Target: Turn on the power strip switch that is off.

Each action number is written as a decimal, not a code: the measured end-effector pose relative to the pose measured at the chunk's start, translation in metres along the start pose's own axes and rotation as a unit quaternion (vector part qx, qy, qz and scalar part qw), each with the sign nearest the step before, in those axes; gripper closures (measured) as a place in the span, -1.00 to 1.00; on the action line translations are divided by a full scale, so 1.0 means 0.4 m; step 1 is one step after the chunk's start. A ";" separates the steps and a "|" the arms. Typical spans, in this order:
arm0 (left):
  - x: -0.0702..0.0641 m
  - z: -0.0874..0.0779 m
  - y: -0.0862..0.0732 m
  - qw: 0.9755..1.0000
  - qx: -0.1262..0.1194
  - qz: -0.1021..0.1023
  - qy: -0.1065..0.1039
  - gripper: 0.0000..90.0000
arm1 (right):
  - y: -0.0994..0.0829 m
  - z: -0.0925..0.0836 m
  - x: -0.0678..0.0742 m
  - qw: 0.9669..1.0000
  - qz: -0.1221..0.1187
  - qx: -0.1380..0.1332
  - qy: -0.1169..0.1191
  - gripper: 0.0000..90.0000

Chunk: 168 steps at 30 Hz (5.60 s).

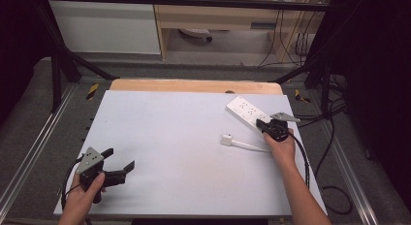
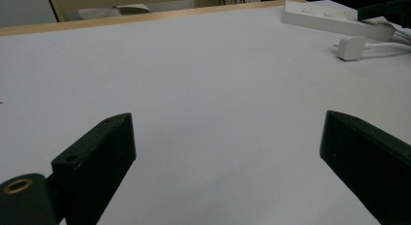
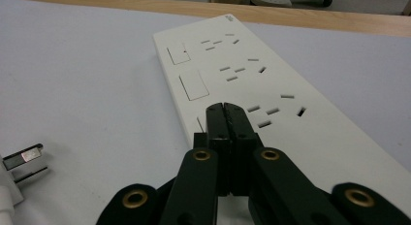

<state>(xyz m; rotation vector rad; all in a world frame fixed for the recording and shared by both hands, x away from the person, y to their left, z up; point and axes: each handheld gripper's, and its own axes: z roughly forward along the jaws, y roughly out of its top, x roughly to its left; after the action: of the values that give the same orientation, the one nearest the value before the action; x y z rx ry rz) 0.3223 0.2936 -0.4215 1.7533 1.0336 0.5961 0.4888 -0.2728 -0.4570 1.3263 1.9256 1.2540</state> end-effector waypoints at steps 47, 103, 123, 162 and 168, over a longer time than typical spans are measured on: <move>0.003 0.003 -0.003 1.000 0.004 0.000 0.002 -0.87 | 0.034 -0.005 0.025 1.000 -0.008 0.011 -0.005 0.93; 0.003 -0.001 -0.004 1.000 0.006 -0.001 0.002 -0.87 | 0.106 -0.052 0.106 1.000 0.006 0.004 0.020 -0.86; 0.004 -0.006 -0.009 1.000 0.006 -0.006 0.003 -0.87 | 0.119 -0.136 0.135 1.000 0.001 -0.003 -0.004 -0.88; -0.008 -0.011 -0.010 1.000 0.011 0.002 0.006 -0.87 | -0.094 -0.341 0.127 1.000 0.003 -0.024 0.002 -0.92; -0.011 -0.011 -0.008 1.000 0.011 0.004 0.004 -0.87 | -0.126 -0.322 0.137 1.000 -0.013 0.010 -0.004 -0.91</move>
<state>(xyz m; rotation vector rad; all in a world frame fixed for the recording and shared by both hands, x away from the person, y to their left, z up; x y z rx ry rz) 0.3154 0.2927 -0.4226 1.7763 1.0421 0.5989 0.3416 -0.2816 -0.4361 1.3105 1.9492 1.2176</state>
